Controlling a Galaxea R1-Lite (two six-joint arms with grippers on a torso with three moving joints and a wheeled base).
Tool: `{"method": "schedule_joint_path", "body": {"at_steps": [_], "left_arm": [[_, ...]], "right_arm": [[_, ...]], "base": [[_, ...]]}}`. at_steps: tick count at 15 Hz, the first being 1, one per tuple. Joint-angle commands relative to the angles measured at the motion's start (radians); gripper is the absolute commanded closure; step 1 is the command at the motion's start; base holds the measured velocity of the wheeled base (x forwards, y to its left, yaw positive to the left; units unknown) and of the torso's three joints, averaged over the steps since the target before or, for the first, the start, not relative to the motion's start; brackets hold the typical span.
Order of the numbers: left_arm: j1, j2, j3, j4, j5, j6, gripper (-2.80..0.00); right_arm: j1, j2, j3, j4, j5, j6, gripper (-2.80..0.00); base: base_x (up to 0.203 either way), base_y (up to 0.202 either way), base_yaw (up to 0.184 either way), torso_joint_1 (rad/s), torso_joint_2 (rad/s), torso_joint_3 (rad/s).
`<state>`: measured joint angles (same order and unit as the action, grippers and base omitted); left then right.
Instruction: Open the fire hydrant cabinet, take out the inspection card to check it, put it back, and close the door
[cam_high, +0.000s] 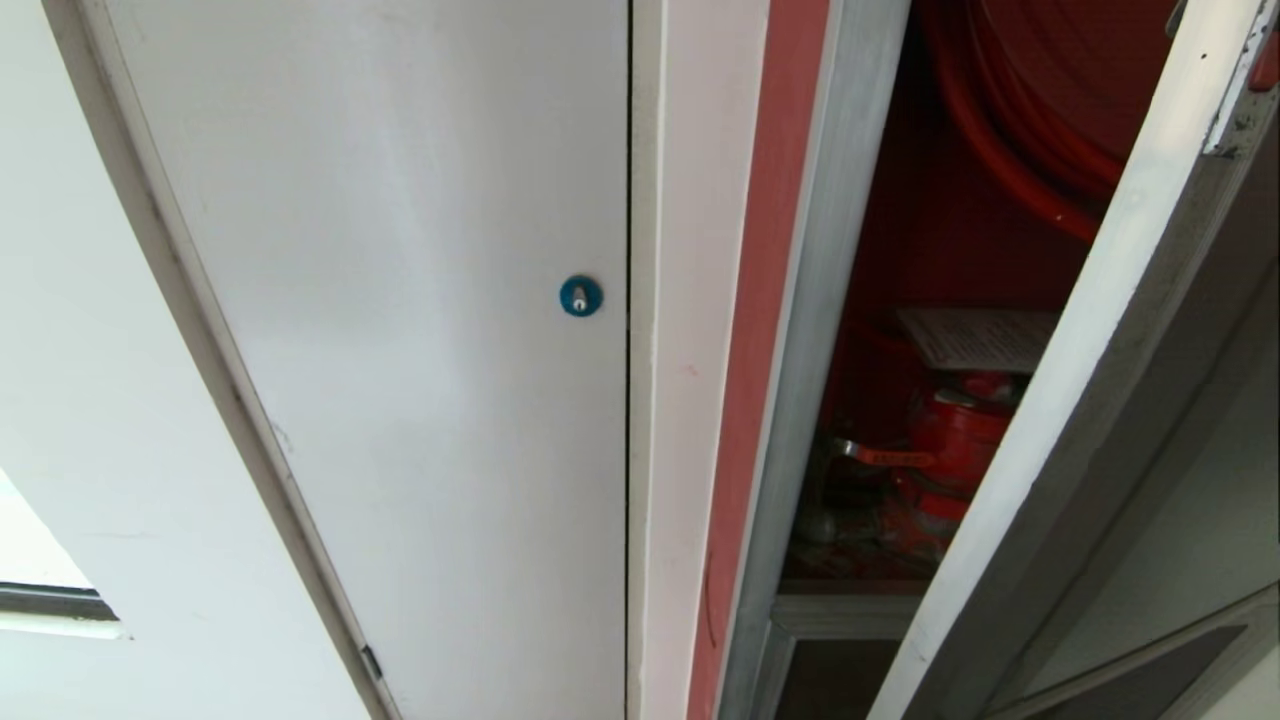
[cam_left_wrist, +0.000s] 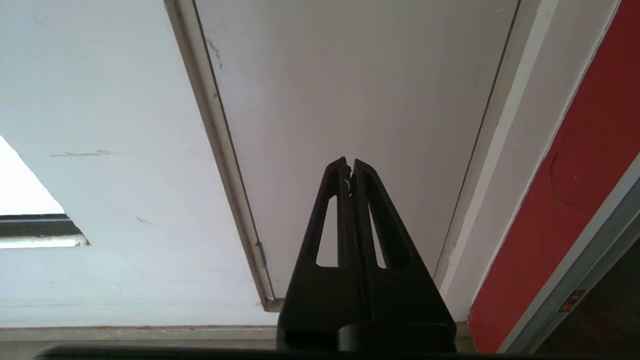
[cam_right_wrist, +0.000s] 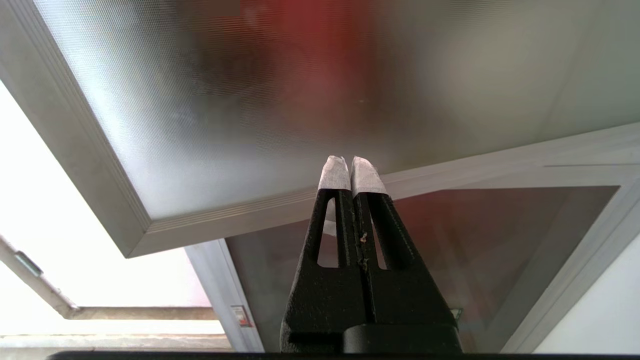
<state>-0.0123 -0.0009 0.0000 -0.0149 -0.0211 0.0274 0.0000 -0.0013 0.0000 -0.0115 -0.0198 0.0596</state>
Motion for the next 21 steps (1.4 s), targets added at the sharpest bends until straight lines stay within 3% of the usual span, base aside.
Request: {"method": "schedule_joint_path", "body": {"at_steps": [1, 21], "left_arm": [[0.000, 0.001, 0.012, 0.000, 0.000, 0.000, 0.00], [0.000, 0.001, 0.012, 0.000, 0.000, 0.000, 0.00]], "right_arm": [[0.000, 0.001, 0.003, 0.000, 0.000, 0.000, 0.00], [0.000, 0.001, 0.003, -0.001, -0.002, 0.000, 0.00]], "base": [[0.000, 0.000, 0.000, 0.000, 0.00, 0.000], [0.000, 0.000, 0.000, 0.000, 0.00, 0.000]]}}
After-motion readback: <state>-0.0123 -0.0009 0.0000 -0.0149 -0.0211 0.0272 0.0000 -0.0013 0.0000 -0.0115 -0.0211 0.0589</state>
